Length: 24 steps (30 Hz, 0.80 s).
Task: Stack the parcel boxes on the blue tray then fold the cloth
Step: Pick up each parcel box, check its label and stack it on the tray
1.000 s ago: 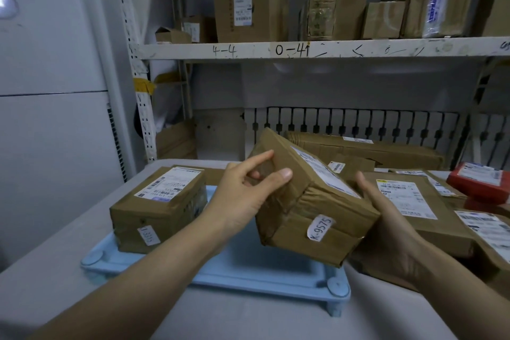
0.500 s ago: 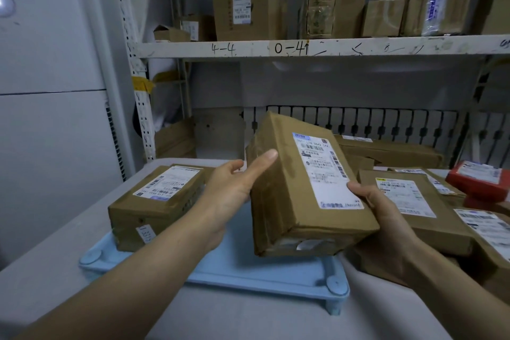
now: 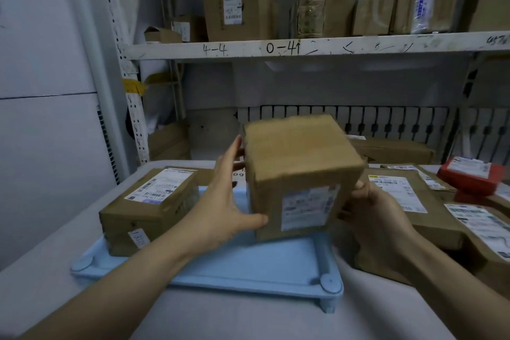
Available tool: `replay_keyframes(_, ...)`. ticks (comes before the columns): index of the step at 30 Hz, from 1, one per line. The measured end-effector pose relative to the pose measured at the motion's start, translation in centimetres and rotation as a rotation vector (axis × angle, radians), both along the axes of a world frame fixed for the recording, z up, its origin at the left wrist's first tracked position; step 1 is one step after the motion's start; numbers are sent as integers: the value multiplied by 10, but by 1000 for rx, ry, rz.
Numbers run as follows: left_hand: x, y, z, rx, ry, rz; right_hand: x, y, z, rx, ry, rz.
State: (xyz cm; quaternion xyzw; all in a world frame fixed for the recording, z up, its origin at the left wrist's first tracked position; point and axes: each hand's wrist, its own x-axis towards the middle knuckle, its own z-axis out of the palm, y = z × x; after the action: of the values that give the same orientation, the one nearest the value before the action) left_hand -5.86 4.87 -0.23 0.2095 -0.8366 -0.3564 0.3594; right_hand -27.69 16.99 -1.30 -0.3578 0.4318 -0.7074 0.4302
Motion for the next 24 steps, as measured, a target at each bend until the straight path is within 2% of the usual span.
replay_keyframes(4, 4, -1, -11, -380, -62, 125, -2, 3, 1, 35, -90, 64)
replay_keyframes(6, 6, -3, -14, -668, -66, 169, 1, 4, 2, 78, -94, 94)
replay_keyframes(8, 7, -7, -16, -959, -35, 151, 4, 4, 3, 112, -119, 78)
replay_keyframes(10, 8, -11, -17, -1138, 16, 125, 7, 3, 2, 102, -173, 73)
replay_keyframes(16, 21, -21, -29, -1386, 73, 129, 9, 6, 2, -5, -263, 183)
replay_keyframes(21, 22, -22, -31, -1457, 118, 70, 6, 5, -4, -52, -214, 243)
replay_keyframes(24, 23, -23, -34, -1494, 138, 112, 1, 2, -8, -53, -233, 235)
